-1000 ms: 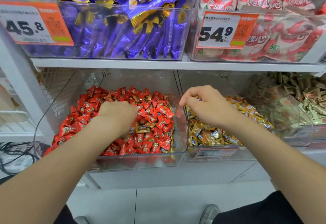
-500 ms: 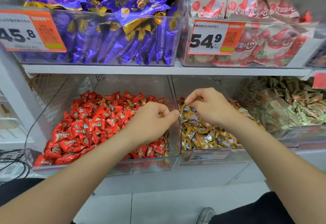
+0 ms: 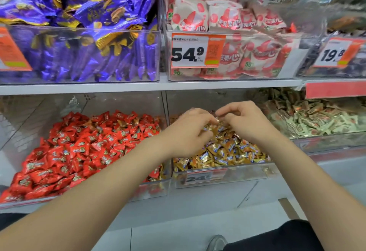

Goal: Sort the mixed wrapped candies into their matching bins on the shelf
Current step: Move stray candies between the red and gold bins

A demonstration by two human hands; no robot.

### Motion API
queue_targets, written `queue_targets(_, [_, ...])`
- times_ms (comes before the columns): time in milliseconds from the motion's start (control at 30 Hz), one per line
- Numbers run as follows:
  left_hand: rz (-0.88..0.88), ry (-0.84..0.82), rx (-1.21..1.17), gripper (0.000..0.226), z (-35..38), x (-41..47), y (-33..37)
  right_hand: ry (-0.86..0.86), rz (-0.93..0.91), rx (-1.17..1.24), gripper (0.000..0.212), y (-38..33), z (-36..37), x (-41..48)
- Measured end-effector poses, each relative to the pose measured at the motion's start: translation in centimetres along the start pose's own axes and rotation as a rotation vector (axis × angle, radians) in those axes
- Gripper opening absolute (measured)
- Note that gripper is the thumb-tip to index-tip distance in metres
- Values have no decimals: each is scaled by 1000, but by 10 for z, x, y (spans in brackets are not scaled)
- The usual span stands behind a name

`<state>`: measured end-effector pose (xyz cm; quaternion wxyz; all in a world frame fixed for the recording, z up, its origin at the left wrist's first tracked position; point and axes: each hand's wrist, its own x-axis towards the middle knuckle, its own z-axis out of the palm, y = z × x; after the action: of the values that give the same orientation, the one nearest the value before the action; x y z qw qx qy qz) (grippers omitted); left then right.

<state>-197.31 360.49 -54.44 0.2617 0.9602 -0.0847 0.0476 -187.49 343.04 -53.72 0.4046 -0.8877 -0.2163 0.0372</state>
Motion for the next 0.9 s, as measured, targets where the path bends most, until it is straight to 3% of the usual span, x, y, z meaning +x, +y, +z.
queue_targets(133, [-37, 457, -3, 22, -11, -33, -22, -40, -78, 37, 33, -20, 7, -8])
queue_targets(167, [-65, 499, -25, 23, -14, -44, -34, -67, -116, 42, 34, -29, 11, -11])
queue_targets(200, [-81, 459, -17, 25, -16, -55, -50, -100, -163, 37, 35, -39, 16, -16])
queue_targets(333, [9, -97, 223, 31, -7, -83, -105, -213, -369, 0, 39, -74, 47, -33])
queue_targets(400, [75, -271, 223, 36, 1, -86, -119, -253, -497, -67, 41, -86, 66, -38])
queue_targets(500, [127, -287, 344, 36, -1, -88, -130, -359, -670, -227, 39, -91, 93, -33])
queue_targets(633, [-22, -314, 540, 31, -26, -101, -145, -541, -769, -683, 33, -92, 122, -24])
queue_targets(733, [-116, -323, 487, 25, -40, -114, -153, -609, -727, -1000, 27, -109, 131, -24])
queue_targets(800, [-166, -336, 488, 20, -47, -118, -154, -666, -674, -1075, 38, -120, 135, -26])
queue_targets(900, [-258, -346, 659, 16, -55, -119, -142, -704, -632, -1124, 26, -124, 148, -27])
